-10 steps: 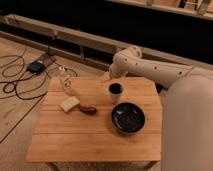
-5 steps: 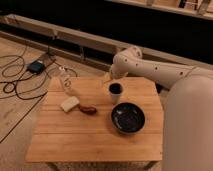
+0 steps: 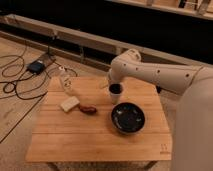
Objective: Push the ceramic bowl across the table
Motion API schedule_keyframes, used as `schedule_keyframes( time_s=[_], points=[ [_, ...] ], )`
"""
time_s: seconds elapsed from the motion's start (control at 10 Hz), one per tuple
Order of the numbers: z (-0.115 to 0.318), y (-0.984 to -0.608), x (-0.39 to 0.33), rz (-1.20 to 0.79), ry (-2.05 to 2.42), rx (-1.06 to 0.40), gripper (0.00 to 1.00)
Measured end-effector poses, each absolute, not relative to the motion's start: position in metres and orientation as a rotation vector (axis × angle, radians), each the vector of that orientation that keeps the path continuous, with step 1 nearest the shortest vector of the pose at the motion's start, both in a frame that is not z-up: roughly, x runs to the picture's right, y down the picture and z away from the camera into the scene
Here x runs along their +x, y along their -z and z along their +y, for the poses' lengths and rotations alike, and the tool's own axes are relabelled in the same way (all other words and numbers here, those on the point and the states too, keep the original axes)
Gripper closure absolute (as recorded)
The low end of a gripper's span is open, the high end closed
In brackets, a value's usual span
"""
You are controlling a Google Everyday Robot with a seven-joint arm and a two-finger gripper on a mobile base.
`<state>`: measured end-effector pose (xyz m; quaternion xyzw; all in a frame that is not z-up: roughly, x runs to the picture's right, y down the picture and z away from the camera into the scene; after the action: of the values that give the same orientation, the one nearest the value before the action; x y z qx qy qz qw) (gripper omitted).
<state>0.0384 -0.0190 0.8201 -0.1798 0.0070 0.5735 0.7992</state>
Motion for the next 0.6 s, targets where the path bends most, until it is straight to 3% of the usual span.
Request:
schedule_keyframes(
  time_s=[0.6],
  points=[
    [0.019,-0.799,-0.009,0.064,-1.284,-0.411,0.2]
  ],
)
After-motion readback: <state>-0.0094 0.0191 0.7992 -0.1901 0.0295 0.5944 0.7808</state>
